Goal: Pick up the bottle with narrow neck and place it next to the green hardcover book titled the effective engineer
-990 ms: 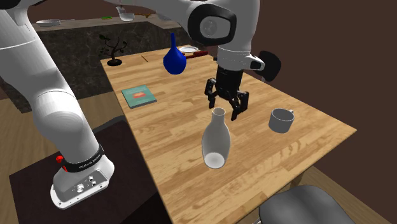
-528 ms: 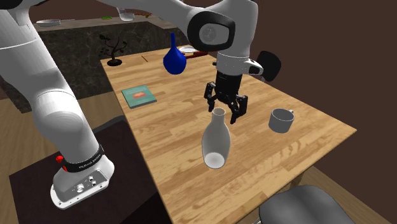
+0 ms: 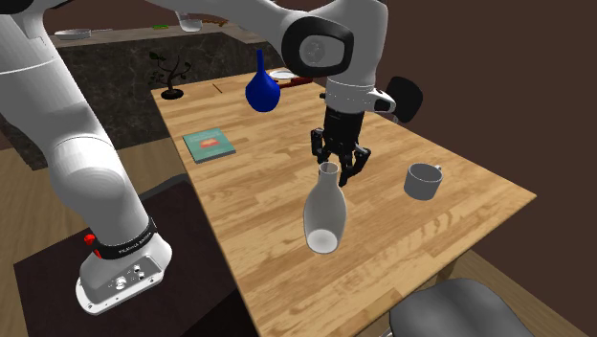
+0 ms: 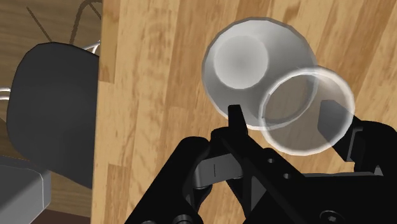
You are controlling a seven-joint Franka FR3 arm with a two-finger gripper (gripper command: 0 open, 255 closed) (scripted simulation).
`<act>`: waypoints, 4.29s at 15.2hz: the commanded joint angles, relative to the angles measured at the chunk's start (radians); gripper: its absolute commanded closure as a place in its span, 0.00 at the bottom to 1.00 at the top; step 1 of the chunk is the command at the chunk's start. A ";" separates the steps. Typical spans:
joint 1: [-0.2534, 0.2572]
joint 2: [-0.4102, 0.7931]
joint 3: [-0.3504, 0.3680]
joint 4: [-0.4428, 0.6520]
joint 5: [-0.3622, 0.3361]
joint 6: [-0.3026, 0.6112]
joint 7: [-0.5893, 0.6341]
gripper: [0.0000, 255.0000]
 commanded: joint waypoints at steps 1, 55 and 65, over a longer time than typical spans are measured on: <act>0.000 0.000 0.000 -0.001 0.000 0.000 0.000 1.00; -0.004 0.066 -0.002 0.766 0.040 -0.709 -0.068 1.00; -0.058 0.205 -0.035 1.075 0.115 -0.898 -0.132 1.00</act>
